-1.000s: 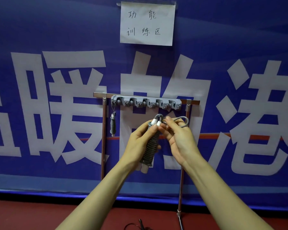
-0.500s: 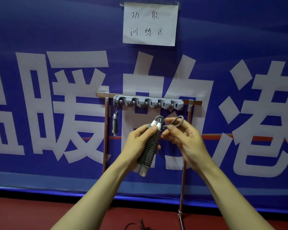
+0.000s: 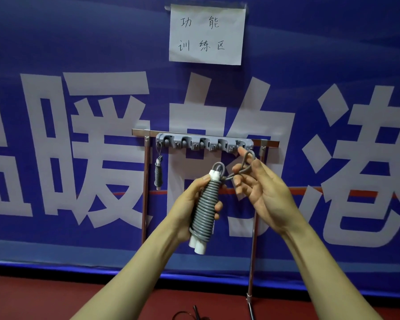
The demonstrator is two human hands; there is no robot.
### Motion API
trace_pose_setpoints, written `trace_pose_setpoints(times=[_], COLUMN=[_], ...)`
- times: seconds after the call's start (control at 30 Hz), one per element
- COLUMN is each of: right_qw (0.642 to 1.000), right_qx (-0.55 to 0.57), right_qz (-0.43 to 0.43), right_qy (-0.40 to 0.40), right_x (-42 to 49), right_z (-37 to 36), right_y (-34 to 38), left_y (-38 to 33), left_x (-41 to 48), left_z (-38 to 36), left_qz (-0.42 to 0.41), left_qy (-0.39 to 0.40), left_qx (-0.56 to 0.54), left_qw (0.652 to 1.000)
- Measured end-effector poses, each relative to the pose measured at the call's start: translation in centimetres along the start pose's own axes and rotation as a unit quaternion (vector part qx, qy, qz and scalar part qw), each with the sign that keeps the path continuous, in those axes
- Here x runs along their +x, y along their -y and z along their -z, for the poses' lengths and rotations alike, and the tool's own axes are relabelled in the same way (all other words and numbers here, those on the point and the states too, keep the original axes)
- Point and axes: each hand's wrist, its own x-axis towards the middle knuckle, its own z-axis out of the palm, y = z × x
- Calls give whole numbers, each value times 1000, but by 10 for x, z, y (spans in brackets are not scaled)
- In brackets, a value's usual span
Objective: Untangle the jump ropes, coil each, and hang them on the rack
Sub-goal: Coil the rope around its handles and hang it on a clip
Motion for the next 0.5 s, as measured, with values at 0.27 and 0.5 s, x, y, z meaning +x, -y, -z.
trace_pose_setpoints(times=[0.27,0.5], right_qw=[911,805], right_qx=[-397,-565], right_qz=[93,180], right_qy=[-61,-27], right_x=[-5,-7], right_z=[7,10], right_y=[-5,-9], left_y=[2,1], left_x=[1,0], left_z=[4,10], left_qz=[12,2], left_qy=[-7,-10], left_qx=[48,150], left_qw=[999,989])
